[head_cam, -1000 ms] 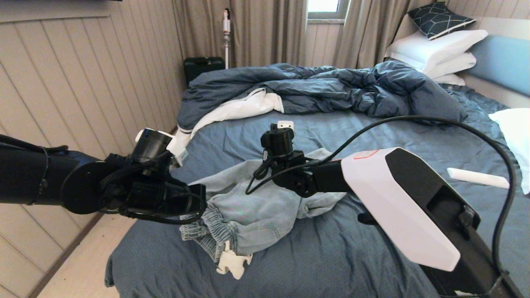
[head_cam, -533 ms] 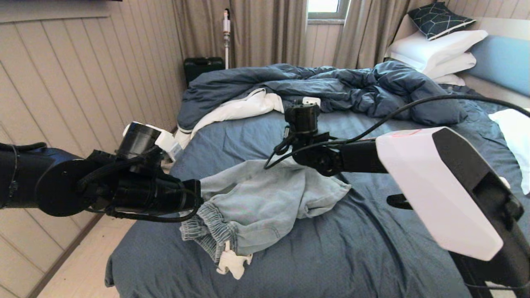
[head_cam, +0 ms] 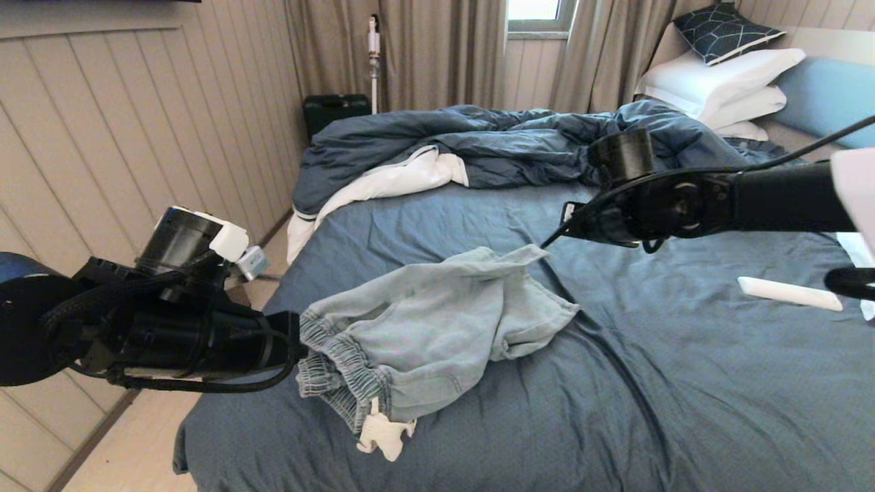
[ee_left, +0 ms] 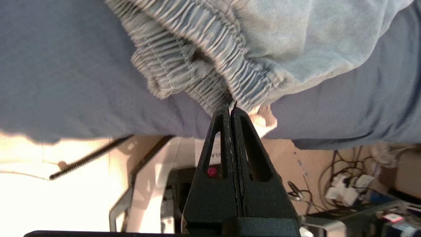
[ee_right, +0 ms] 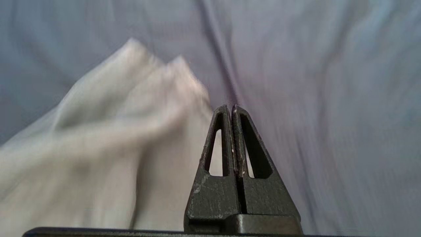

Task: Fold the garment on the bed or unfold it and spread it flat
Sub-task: Fold the blue shorts

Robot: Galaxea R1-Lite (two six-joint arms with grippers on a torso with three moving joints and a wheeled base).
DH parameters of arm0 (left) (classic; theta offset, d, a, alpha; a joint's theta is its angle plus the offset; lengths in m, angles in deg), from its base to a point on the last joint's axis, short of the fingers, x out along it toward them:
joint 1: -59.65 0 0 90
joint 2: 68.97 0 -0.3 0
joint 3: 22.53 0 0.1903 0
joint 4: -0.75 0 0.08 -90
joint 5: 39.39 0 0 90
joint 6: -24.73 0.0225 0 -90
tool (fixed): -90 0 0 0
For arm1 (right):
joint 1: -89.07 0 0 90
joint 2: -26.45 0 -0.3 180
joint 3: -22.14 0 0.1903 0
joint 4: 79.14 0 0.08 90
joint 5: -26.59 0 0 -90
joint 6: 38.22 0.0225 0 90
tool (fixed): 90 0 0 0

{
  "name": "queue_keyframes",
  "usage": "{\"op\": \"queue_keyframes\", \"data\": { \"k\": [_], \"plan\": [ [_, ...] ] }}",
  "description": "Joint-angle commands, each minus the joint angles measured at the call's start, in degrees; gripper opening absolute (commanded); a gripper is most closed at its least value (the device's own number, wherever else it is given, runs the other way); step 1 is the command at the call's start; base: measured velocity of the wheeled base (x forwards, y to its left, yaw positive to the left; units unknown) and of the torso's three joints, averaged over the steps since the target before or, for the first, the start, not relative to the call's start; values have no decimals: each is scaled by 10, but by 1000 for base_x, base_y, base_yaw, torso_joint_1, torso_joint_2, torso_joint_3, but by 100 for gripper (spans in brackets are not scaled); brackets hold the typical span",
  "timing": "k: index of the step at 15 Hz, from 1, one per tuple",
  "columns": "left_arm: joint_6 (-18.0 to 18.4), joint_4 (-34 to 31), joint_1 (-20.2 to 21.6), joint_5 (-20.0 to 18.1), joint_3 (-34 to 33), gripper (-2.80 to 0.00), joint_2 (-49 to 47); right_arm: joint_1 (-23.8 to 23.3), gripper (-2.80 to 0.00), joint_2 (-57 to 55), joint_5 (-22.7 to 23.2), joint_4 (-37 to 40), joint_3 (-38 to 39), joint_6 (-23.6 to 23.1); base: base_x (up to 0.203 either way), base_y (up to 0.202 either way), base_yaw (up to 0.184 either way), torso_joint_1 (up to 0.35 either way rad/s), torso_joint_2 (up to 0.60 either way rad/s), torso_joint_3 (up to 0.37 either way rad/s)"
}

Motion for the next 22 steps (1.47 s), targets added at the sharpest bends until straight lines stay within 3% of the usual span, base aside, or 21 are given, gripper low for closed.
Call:
{"op": "queue_keyframes", "data": {
  "k": [1,2,3,5,8,11,17,20,22],
  "plan": [
    [-14,-63,8,-1,32,-280,4,-30,-280,27,102,93,-26,13,0,0,0,0,0,0],
    [-19,-68,10,-1,39,-280,0,-45,-280,20,200,164,-56,19,0,0,0,0,0,0],
    [-19,-70,10,-2,44,-280,-5,-56,-280,-5,259,218,-97,23,0,0,0,0,0,0],
    [-18,-67,10,-1,45,-280,-15,-68,-280,-72,301,266,-131,25,0,0,0,0,0,0],
    [-11,-64,10,0,47,-280,-25,-68,-280,-130,305,279,-142,2,0,0,0,0,0,0],
    [-13,-60,10,-1,52,-280,-37,-46,-280,-164,234,256,-142,-14,0,0,0,0,0,0],
    [-15,-19,10,-2,34,-280,-50,17,-280,-207,122,96,-142,20,0,0,0,0,0,0],
    [-15,28,10,-1,5,-280,-50,45,-280,-245,-31,-92,-146,24,0,0,0,0,0,0],
    [-14,71,10,0,-22,-280,-50,58,-280,-259,-109,-188,-146,23,0,0,0,0,0,0]
  ]
}}
